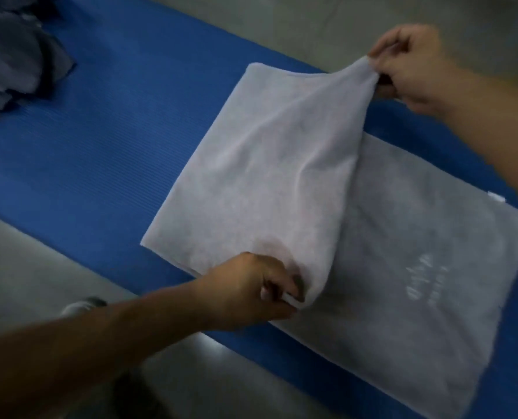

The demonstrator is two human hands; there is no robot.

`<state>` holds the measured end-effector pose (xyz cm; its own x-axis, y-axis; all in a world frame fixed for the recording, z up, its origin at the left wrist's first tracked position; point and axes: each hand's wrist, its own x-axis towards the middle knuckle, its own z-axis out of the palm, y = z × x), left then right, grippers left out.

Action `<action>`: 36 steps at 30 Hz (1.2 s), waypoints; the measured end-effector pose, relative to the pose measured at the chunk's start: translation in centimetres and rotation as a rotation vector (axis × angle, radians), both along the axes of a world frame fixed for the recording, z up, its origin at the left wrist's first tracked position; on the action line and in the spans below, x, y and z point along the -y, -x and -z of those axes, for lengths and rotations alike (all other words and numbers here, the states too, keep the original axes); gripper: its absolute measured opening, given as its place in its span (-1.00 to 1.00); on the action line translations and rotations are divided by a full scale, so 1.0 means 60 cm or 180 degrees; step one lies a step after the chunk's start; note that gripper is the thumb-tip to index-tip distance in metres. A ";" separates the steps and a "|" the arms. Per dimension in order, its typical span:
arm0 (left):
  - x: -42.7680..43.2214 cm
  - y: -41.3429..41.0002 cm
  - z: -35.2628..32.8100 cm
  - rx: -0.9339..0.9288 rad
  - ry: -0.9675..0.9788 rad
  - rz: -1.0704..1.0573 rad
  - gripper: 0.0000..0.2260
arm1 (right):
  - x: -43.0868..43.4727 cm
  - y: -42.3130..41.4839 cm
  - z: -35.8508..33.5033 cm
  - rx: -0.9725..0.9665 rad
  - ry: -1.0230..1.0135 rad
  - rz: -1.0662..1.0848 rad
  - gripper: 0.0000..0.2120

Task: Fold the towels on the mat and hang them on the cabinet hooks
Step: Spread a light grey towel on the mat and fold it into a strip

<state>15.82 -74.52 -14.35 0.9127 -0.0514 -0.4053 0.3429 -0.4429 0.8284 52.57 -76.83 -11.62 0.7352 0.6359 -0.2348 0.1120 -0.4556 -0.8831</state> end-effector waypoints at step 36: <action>0.419 -0.059 0.079 -0.0536 -0.1226 -0.1974 -0.94 | 0.521 -0.023 0.134 0.2293 0.1813 -0.0174 -0.81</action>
